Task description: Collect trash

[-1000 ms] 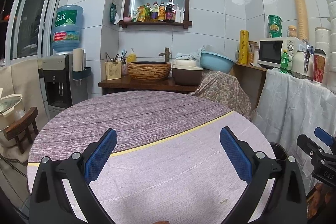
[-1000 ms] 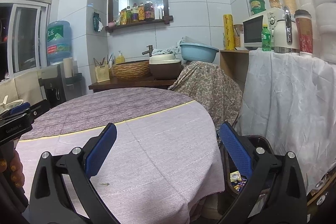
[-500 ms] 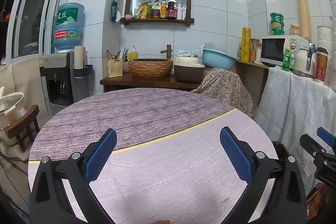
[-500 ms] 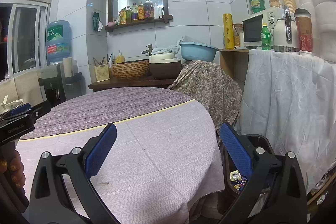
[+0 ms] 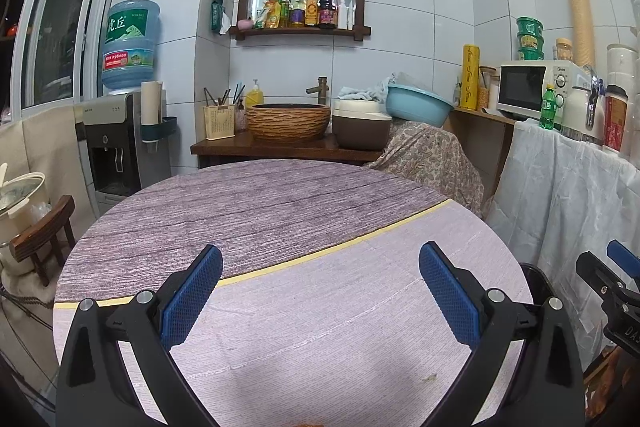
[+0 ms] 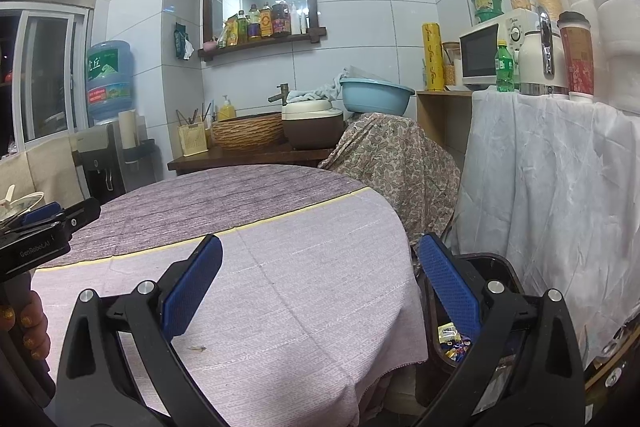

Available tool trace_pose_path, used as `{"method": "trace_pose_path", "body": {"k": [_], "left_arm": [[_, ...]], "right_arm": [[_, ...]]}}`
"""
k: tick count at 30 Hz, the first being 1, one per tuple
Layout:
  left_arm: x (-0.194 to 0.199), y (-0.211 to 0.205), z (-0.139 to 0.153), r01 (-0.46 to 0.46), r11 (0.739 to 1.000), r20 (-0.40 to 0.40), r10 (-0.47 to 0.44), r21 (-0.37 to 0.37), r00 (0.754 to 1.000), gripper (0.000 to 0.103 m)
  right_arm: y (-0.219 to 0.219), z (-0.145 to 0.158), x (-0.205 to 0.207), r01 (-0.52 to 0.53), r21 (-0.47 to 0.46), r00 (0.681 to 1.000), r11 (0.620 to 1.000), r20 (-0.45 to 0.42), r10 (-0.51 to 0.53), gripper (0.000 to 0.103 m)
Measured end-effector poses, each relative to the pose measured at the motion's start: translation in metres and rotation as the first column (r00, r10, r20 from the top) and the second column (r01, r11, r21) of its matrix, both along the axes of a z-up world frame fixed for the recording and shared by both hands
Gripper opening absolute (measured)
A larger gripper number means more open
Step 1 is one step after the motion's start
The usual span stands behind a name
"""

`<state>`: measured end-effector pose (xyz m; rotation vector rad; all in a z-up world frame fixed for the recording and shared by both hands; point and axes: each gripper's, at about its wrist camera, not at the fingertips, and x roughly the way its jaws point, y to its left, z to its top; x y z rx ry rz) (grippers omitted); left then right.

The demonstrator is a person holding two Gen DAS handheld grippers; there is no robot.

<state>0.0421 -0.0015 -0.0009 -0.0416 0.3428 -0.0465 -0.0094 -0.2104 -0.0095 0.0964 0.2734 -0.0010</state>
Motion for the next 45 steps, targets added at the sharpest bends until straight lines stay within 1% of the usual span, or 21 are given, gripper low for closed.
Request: {"method": "trace_pose_path", "body": {"k": [8,12,45], "left_arm": [[-0.0010,-0.0013,-0.0001,0.009,1.000,0.004,-0.009,-0.004,1.000,0.098],[0.0008,-0.0023,0.0010,0.007,1.000,-0.009,-0.007,-0.011,1.000,0.098],[0.0015,-0.0077,-0.0025,-0.015,1.000,-0.017,0.015,0.004,1.000,0.098]], "right_arm": [[-0.0028,0.0010,0.0006,0.005,-0.003,1.000,1.000,0.001,-0.005,0.097],[-0.0043,0.0004,0.0013,0.005,0.003,1.000,1.000,0.000,-0.005,0.097],[-0.0069,-0.0027,0.0034,0.001,0.007,1.000,1.000,-0.008,-0.001,0.097]]}}
